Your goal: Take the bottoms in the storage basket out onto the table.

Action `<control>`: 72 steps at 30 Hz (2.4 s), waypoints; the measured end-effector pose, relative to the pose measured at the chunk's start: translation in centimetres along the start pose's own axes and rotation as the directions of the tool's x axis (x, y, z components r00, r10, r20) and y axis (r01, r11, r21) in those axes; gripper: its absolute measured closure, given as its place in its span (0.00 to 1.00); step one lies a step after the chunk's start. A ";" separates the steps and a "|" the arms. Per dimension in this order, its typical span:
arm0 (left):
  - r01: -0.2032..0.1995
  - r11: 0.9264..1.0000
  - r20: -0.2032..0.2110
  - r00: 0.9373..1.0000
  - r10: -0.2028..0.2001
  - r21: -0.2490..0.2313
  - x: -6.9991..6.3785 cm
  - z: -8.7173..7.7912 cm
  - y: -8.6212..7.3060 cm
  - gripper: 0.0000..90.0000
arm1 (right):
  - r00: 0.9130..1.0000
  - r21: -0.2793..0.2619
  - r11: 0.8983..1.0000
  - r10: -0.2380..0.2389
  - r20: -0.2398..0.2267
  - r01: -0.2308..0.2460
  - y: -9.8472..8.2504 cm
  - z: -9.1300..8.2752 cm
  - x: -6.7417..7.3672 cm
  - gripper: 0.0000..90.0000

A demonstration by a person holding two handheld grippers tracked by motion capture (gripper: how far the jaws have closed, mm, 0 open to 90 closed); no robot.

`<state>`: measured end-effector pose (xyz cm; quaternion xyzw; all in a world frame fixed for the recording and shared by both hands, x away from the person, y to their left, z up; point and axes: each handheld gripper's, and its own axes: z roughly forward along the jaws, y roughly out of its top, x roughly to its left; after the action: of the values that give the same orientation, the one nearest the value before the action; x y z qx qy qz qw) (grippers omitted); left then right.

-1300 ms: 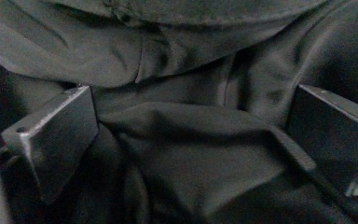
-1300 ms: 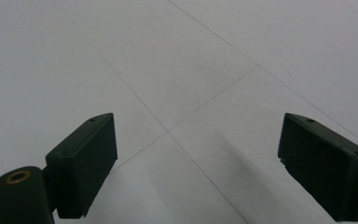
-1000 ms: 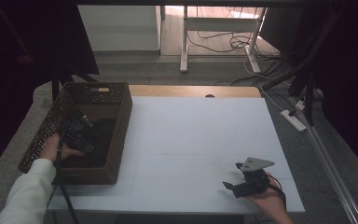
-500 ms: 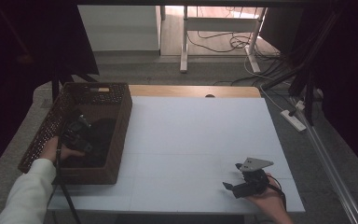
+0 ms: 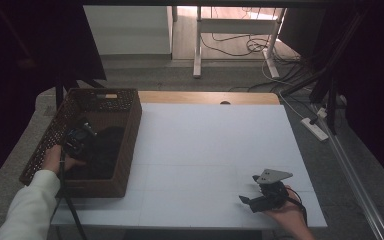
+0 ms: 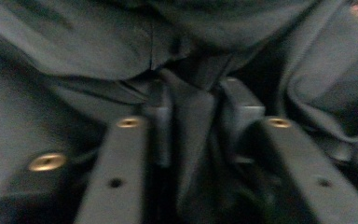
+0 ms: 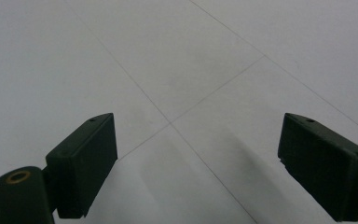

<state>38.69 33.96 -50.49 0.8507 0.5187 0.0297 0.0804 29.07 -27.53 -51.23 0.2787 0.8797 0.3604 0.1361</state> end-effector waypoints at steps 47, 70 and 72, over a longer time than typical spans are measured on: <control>0.142 0.829 0.142 0.987 -0.076 -0.541 -1.6 -7.6 -2.8 0.87 | 1.000 -0.022 1.000 0.016 0.015 -0.015 -0.1 -0.3 -0.2 0.13; 0.204 0.704 0.207 0.975 -0.083 -0.680 -2.1 -8.1 -4.4 0.87 | 1.000 -0.016 1.000 0.016 0.023 -0.015 -0.2 -0.2 -0.2 0.13; 0.205 0.697 0.212 0.974 -0.078 -0.687 -2.2 -8.2 -4.5 0.87 | 1.000 -0.019 1.000 0.016 0.024 -0.015 -0.1 -0.2 -0.2 0.13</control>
<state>32.64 34.88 -43.13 0.7123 0.5234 0.1477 0.4438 29.12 -27.86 -51.18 0.2884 0.8725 0.3662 0.1463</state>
